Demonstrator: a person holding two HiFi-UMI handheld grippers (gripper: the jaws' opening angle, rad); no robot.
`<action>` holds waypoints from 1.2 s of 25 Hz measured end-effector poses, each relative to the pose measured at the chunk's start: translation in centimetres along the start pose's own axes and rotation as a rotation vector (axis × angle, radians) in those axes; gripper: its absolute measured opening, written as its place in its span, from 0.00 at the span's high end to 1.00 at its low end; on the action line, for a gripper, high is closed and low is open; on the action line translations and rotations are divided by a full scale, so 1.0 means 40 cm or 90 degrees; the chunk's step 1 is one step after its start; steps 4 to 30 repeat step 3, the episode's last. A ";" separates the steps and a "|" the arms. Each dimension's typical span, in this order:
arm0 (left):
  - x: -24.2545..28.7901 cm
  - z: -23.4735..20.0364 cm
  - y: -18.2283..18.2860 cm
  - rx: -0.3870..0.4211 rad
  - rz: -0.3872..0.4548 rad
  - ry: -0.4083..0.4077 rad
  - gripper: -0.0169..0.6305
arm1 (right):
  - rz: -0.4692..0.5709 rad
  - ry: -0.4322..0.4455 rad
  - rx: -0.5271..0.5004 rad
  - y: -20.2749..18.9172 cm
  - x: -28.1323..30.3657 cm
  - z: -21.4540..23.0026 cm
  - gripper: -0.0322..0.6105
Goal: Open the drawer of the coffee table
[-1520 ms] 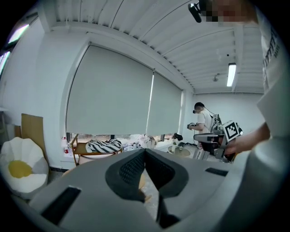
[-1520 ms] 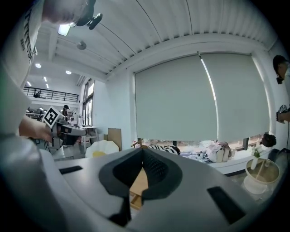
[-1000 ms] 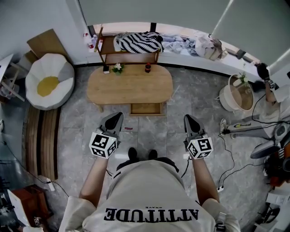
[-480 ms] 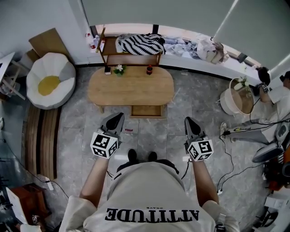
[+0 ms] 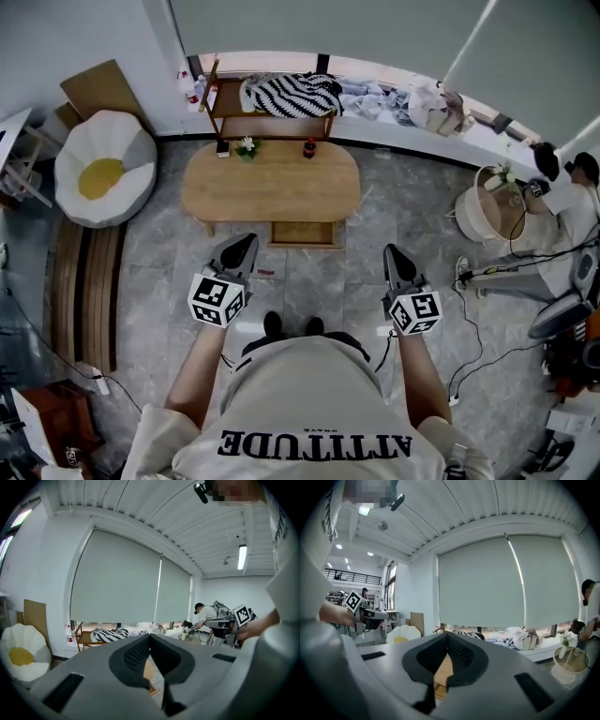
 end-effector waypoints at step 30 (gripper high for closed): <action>0.012 -0.001 0.009 0.000 0.002 0.002 0.94 | 0.002 -0.003 0.000 0.010 0.002 0.013 0.92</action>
Point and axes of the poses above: the fingertips, and each gripper's own axes: x forward along the fingers, z to its right, y out of its top, the point moved 5 cm from there along -x, backward along the fingers, and after that the axes turned 11 degrees about z, right-handed, at the moved point
